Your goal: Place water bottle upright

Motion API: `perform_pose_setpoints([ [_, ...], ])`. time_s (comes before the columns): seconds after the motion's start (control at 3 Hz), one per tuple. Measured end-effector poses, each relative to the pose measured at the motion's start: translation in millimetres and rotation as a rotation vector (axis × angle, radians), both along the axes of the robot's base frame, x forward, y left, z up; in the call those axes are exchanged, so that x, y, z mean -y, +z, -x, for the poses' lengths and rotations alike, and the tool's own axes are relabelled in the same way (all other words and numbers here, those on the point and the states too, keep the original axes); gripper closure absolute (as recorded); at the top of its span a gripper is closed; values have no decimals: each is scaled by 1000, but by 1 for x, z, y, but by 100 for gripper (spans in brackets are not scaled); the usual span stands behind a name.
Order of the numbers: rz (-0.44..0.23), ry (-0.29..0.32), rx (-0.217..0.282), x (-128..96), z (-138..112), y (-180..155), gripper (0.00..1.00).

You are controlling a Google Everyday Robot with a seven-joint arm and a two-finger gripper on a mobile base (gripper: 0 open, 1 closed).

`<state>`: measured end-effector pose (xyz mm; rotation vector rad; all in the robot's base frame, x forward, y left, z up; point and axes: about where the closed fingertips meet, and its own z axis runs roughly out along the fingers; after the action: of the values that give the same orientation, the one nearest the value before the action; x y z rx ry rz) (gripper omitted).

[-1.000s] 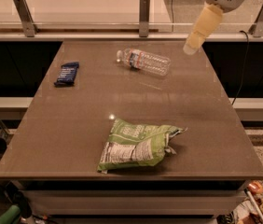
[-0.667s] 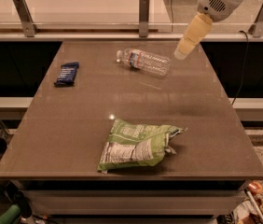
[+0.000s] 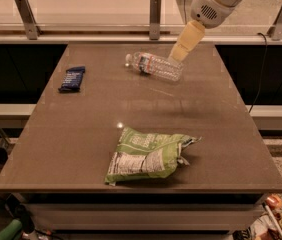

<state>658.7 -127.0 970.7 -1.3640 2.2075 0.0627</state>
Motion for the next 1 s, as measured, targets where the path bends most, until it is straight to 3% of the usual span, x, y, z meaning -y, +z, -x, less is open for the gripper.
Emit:
perform_pose_setpoints([
  [0.67,-19,46,-22,-11,-38,-19,0],
  [1.0,-26,37,-54,-12,-51,-37,0],
])
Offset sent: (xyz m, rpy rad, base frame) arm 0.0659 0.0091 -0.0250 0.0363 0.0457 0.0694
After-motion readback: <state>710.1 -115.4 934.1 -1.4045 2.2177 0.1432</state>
